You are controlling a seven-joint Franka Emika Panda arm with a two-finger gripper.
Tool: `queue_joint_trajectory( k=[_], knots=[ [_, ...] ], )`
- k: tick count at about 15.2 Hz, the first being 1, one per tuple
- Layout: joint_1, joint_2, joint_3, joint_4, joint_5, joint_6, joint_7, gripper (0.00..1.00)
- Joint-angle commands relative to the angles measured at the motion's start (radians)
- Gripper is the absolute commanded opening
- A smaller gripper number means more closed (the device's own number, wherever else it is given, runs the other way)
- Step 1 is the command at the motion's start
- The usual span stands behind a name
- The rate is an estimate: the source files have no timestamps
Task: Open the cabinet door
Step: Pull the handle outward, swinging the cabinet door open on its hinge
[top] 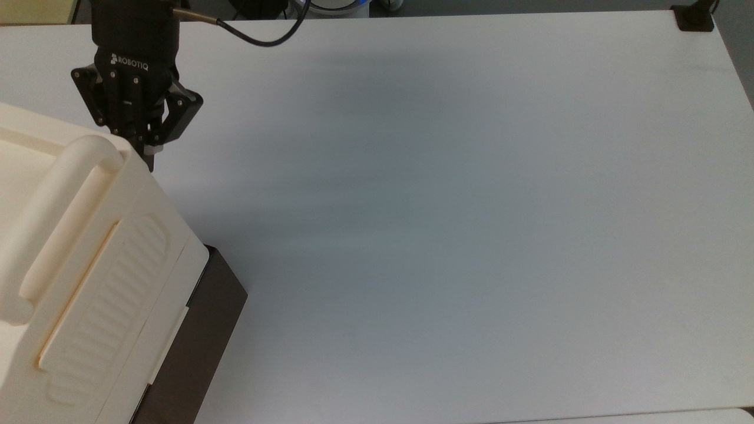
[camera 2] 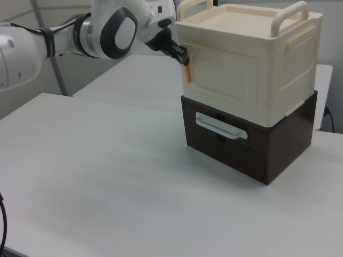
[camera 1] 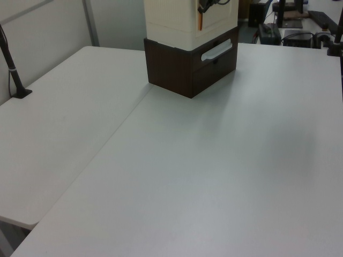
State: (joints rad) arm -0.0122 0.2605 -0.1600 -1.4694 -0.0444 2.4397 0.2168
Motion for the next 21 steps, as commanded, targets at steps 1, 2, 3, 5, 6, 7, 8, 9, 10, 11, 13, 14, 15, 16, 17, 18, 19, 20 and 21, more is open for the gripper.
queue_joint_trajectory(
  k=[1, 2, 3, 5, 6, 7, 8, 9, 10, 11, 13, 14, 15, 16, 17, 18, 19, 20, 21],
  knots=[
    [-0.029, -0.066, -0.006, -0.04, -0.015, -0.14, -0.019, 0.0],
    [-0.029, -0.067, -0.006, -0.04, -0.015, -0.163, -0.019, 0.0],
    [-0.029, -0.069, -0.003, -0.038, -0.015, -0.183, -0.02, 0.0],
    [-0.029, -0.07, -0.001, -0.038, -0.015, -0.212, -0.02, 0.0],
    [-0.029, -0.076, -0.001, -0.038, -0.015, -0.231, -0.02, 0.0],
    [-0.031, -0.078, -0.001, -0.038, -0.015, -0.251, -0.022, 0.0],
    [-0.031, -0.083, -0.001, -0.038, -0.014, -0.272, -0.033, 0.0],
    [-0.038, -0.095, -0.001, -0.041, -0.009, -0.289, -0.046, 0.0],
    [-0.048, -0.108, 0.0, -0.051, -0.003, -0.312, -0.059, 0.0],
    [-0.051, -0.128, 0.0, -0.061, -0.002, -0.338, -0.072, 0.0],
    [-0.052, -0.173, 0.0, -0.087, -0.002, -0.41, -0.102, 0.02],
    [-0.061, -0.184, 0.0, -0.091, -0.002, -0.442, -0.111, 0.04],
    [-0.069, -0.196, 0.0, -0.092, -0.002, -0.477, -0.12, 0.08],
    [-0.074, -0.205, 0.0, -0.092, -0.002, -0.516, -0.134, 0.14],
    [-0.089, -0.217, 0.0, -0.092, -0.002, -0.56, -0.164, 0.15],
    [-0.103, -0.237, 0.0, -0.092, -0.002, -0.599, -0.201, 0.19],
    [-0.12, -0.257, 0.0, -0.094, 0.0, -0.637, -0.236, 0.22],
    [-0.135, -0.273, 0.0, -0.101, 0.008, -0.669, -0.272, 0.27],
    [-0.149, -0.286, -0.001, -0.106, 0.014, -0.688, -0.302, 0.35]
  ],
)
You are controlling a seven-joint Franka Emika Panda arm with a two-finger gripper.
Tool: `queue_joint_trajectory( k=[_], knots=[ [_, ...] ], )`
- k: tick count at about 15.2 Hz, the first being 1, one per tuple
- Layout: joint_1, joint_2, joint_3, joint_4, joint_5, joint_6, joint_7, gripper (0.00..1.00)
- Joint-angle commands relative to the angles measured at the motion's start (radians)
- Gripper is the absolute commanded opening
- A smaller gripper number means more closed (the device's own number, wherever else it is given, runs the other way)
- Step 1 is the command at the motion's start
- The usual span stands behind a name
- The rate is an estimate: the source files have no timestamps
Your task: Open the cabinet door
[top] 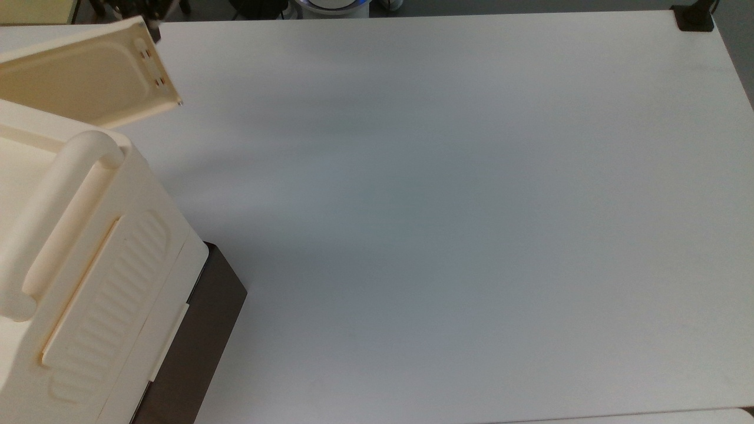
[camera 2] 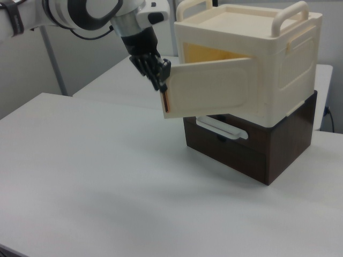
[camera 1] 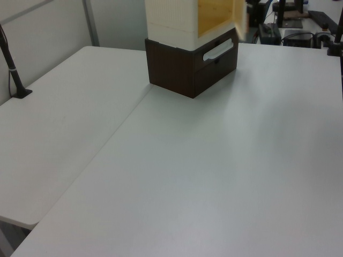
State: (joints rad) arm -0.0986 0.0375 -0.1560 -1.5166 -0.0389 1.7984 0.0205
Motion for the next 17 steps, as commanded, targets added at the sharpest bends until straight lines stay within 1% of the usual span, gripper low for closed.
queue_joint_trajectory(
  k=[1, 2, 4, 6, 7, 9, 10, 11, 12, 13, 15, 17],
  knots=[
    [-0.079, -0.076, -0.005, -0.066, 0.008, -0.063, -0.131, 0.36],
    [-0.096, -0.088, -0.008, -0.079, 0.008, -0.089, -0.16, 0.37],
    [-0.128, -0.1, -0.014, -0.082, 0.008, -0.143, -0.226, 0.42],
    [-0.17, -0.117, -0.017, -0.082, 0.007, -0.183, -0.292, 0.5],
    [-0.184, -0.125, -0.031, -0.08, 0.005, -0.201, -0.33, 0.55],
    [-0.188, -0.14, -0.094, -0.07, 0.005, -0.229, -0.39, 0.64],
    [-0.19, -0.16, -0.117, -0.068, 0.007, -0.226, -0.41, 0.68],
    [-0.19, -0.178, -0.138, -0.068, 0.008, -0.225, -0.427, 0.78],
    [-0.187, -0.203, -0.157, -0.067, 0.01, -0.223, -0.444, 0.98],
    [-0.179, -0.211, -0.158, -0.06, 0.011, -0.225, -0.444, 1.0],
    [-0.165, -0.212, -0.139, -0.047, 0.016, -0.229, -0.432, 1.0],
    [-0.116, -0.222, -0.125, -0.044, 0.04, -0.229, -0.412, 1.0]
  ],
)
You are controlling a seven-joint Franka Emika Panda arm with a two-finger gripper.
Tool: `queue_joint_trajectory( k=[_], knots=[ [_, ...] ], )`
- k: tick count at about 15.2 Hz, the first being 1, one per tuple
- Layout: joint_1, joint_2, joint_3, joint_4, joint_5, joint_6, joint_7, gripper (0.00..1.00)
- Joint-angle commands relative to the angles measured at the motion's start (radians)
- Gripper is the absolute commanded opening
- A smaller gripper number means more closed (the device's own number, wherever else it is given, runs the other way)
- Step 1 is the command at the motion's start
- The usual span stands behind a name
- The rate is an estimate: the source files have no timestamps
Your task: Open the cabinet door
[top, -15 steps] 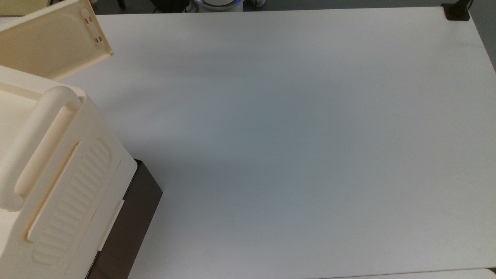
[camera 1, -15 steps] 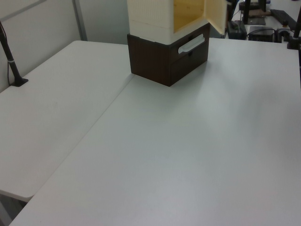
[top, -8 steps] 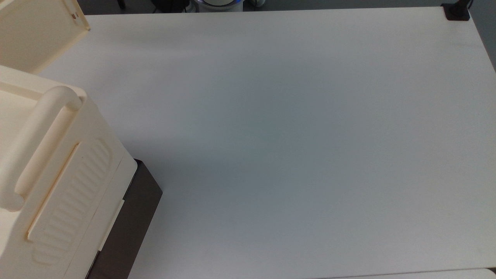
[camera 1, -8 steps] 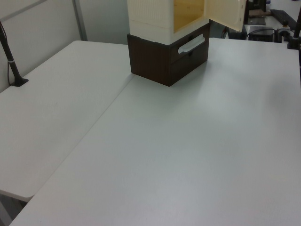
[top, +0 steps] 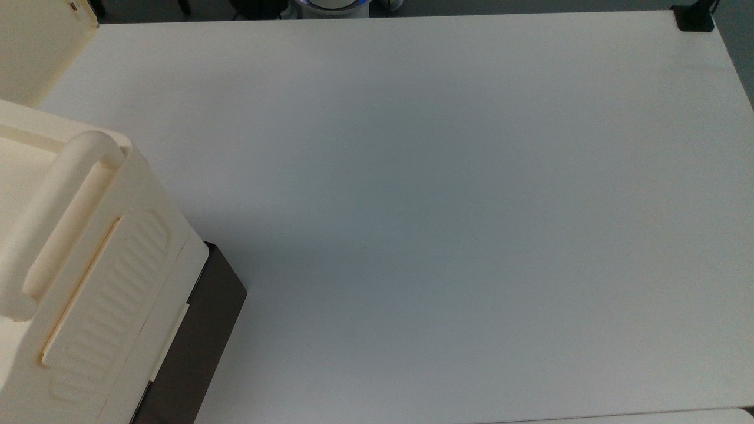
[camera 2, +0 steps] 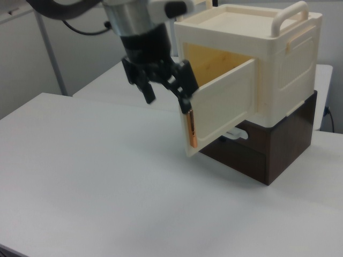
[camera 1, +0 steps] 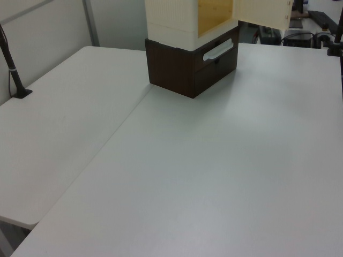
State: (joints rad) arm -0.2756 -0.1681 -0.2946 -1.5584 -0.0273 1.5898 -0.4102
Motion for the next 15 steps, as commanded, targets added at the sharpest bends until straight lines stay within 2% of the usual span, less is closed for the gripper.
queue_joint_trajectory(
  k=[1, 5, 8, 9, 12, 15],
  knots=[
    [0.094, -0.014, 0.029, 0.011, 0.064, -0.018, 0.078, 1.0],
    [0.121, -0.001, 0.207, 0.008, 0.087, -0.017, 0.304, 1.0],
    [0.144, 0.061, 0.316, 0.006, 0.089, -0.01, 0.428, 1.0],
    [0.16, 0.081, 0.333, 0.005, 0.089, -0.005, 0.439, 1.0],
    [0.206, 0.128, 0.328, -0.002, 0.109, 0.047, 0.426, 1.0],
    [0.271, 0.151, 0.283, -0.002, 0.098, 0.055, 0.419, 1.0]
  ],
)
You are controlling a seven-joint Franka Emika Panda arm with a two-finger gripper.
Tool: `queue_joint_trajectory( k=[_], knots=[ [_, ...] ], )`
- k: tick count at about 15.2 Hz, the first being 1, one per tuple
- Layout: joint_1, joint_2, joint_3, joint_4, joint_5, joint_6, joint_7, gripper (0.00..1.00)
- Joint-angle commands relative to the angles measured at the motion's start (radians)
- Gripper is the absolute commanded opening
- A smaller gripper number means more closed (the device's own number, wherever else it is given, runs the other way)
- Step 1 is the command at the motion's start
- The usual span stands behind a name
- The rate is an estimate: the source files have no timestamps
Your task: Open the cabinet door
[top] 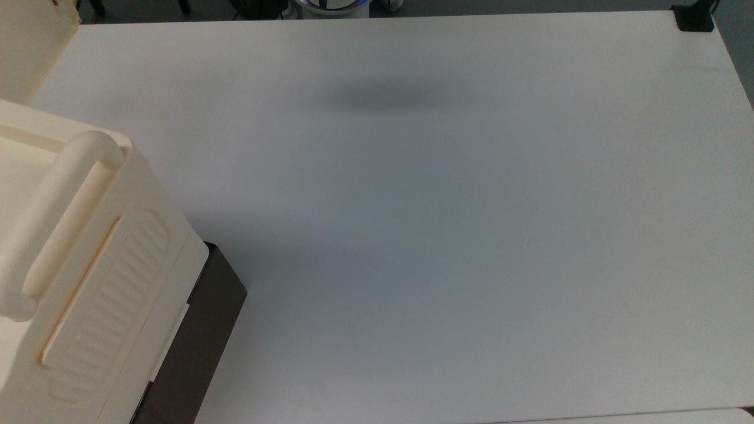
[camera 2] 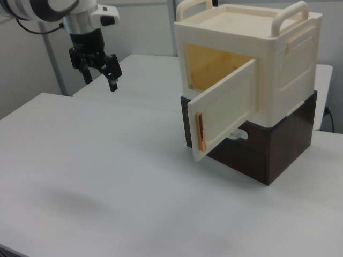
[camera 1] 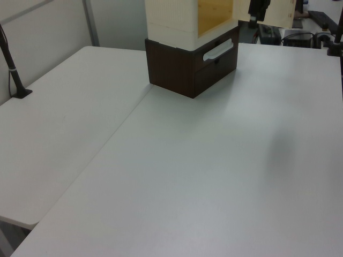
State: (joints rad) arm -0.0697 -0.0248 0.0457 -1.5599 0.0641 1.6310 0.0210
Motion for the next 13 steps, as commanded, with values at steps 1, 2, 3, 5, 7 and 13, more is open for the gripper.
queue_joint_trajectory(
  k=[1, 2, 3, 5, 7, 13],
  knots=[
    [0.091, 0.006, -0.085, -0.002, 0.006, 0.013, -0.012, 1.0],
    [0.119, 0.005, -0.117, 0.0, 0.006, 0.013, -0.012, 1.0],
    [0.146, 0.006, -0.148, 0.001, 0.005, 0.013, -0.012, 1.0],
    [0.16, 0.008, -0.165, 0.001, 0.005, 0.013, -0.007, 1.0],
    [0.159, 0.008, -0.165, 0.001, 0.005, 0.013, -0.007, 1.0],
    [0.162, 0.017, -0.153, 0.0, -0.033, 0.015, -0.004, 1.0]
  ],
)
